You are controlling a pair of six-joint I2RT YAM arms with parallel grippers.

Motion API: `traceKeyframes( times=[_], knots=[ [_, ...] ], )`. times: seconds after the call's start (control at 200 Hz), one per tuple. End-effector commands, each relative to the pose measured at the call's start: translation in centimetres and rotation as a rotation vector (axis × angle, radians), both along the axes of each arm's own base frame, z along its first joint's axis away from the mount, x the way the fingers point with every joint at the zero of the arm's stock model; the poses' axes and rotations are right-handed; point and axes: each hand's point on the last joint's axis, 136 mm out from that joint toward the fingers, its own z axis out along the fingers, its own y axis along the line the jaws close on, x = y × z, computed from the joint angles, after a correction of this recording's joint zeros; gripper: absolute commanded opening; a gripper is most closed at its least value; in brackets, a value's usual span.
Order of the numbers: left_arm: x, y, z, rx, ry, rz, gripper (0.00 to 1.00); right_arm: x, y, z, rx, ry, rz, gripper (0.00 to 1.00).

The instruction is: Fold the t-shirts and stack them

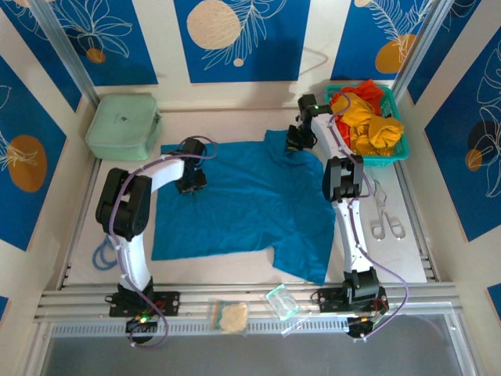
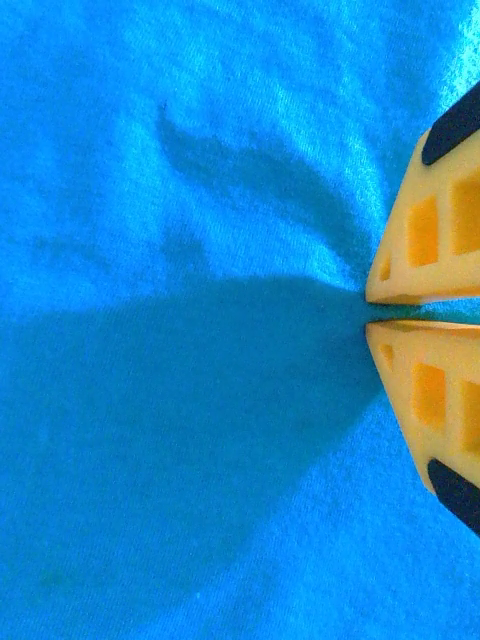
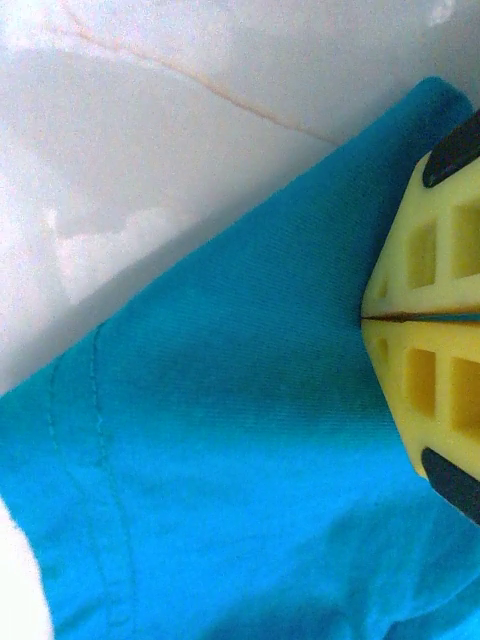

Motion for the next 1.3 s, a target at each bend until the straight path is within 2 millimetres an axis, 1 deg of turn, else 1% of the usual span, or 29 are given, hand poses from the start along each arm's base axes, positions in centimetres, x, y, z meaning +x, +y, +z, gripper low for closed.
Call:
traceKeyframes(
  times=[0.0,0.115,0.205,0.385,0.59,0.69,0.926,1.001,1.051,1.121,1.166,1.211,1.246,1.296],
  knots=[
    [-2.9,0.1,-3.8,0.012,0.151,-0.027,0.15,-0.1,-1.1,-2.2,-0.055,0.038,-0.031,0.11],
    [-3.0,0.1,-3.6,0.017,0.157,-0.033,0.15,0.6,-2.4,-3.4,-0.069,0.034,-0.065,0.12],
    [-3.1,0.2,-3.5,0.02,0.159,-0.038,0.15,1.3,-3.4,-3.9,-0.052,0.027,-0.105,0.14],
    [-3.0,0.3,-3.0,0.032,0.166,-0.045,0.15,3.6,-4.4,-3.0,0.012,-0.047,-0.173,0.22],
    [-3.1,0.5,-3.0,0.045,0.179,-0.042,0.15,6.1,-6.2,-2.1,0.071,-0.125,-0.246,0.27],
    [-3.2,0.5,-3.3,0.048,0.189,-0.042,0.15,7.2,-6.2,-1.6,0.083,-0.178,-0.228,0.3],
    [-3.5,0.5,-4.0,0.044,0.208,-0.05,0.15,9.3,-5.3,0.4,0.111,-0.304,-0.152,0.37],
    [-3.6,0.4,-4.0,0.041,0.209,-0.053,0.15,10.1,-4.8,1.4,0.139,-0.354,-0.122,0.39],
    [-3.6,0.4,-3.9,0.039,0.207,-0.055,0.15,10.6,-4.1,2.2,0.166,-0.39,-0.093,0.4],
    [-3.5,0.3,-3.8,0.032,0.202,-0.057,0.16,11.1,-2.9,3.8,0.183,-0.447,-0.04,0.42],
    [-3.4,0.1,-3.6,0.024,0.196,-0.057,0.18,11.2,-2.1,5.3,0.182,-0.486,0.0,0.44],
    [-3.1,-0.2,-3.3,0.012,0.185,-0.06,0.21,11.1,-1.1,7.2,0.174,-0.527,0.05,0.44],
    [-2.9,-0.4,-2.9,0.002,0.174,-0.064,0.23,10.9,-0.3,8.5,0.155,-0.556,0.092,0.45],
    [-2.4,-0.8,-2.3,-0.011,0.157,-0.07,0.26,10.3,0.8,10.9,0.111,-0.599,0.15,0.45]
  ],
)
